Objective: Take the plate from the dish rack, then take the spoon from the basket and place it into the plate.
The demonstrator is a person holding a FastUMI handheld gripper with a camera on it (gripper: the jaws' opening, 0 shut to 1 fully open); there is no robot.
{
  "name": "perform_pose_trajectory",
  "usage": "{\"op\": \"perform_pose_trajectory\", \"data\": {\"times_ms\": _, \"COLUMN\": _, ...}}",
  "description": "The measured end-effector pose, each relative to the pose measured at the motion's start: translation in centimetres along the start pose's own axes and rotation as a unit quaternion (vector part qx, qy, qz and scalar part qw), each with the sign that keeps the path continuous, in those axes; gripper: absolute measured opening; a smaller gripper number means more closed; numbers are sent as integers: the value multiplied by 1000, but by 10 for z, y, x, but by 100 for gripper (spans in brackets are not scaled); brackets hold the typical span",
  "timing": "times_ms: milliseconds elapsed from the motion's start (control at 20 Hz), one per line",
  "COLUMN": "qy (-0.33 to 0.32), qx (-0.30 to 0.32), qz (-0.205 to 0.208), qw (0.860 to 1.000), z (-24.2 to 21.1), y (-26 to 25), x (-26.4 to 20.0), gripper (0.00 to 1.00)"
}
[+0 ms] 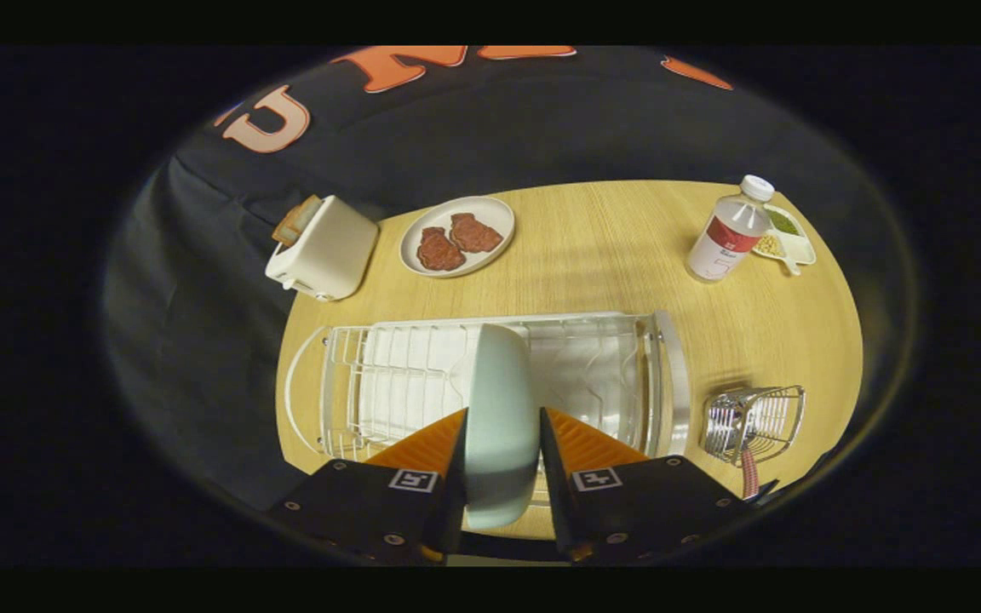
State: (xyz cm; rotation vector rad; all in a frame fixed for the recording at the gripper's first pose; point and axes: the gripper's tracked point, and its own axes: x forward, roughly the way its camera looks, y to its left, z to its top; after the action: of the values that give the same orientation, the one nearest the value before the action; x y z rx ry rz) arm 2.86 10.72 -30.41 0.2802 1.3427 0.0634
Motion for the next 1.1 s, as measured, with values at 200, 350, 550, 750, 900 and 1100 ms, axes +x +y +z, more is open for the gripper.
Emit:
{"op": "perform_pose_trajectory", "data": {"times_ms": 200, "qy": 28, "qx": 7, "qz": -26, "qw": 999, "z": -10, "y": -4, "x": 8, "gripper": 36}}
{"op": "perform_pose_trajectory", "data": {"times_ms": 350, "qy": 44, "qx": 14, "qz": -34, "qw": 998, "z": -15, "y": -4, "x": 10, "gripper": 36}}
{"op": "perform_pose_trajectory", "data": {"times_ms": 550, "qy": 39, "qx": 4, "qz": -59, "qw": 997, "z": -14, "y": -2, "x": 4, "gripper": 34}}
{"op": "perform_pose_trajectory", "data": {"times_ms": 750, "qy": 15, "qx": -16, "qz": -88, "qw": 996, "z": -2, "y": -4, "x": -9, "gripper": 34}}
{"op": "perform_pose_trajectory", "data": {"times_ms": 900, "qy": -10, "qx": -24, "qz": -108, "qw": 994, "z": 7, "y": -9, "x": -22, "gripper": 34}}
{"op": "perform_pose_trajectory", "data": {"times_ms": 1100, "qy": -25, "qx": 9, "qz": -90, "qw": 996, "z": 7, "y": -9, "x": -42, "gripper": 32}}
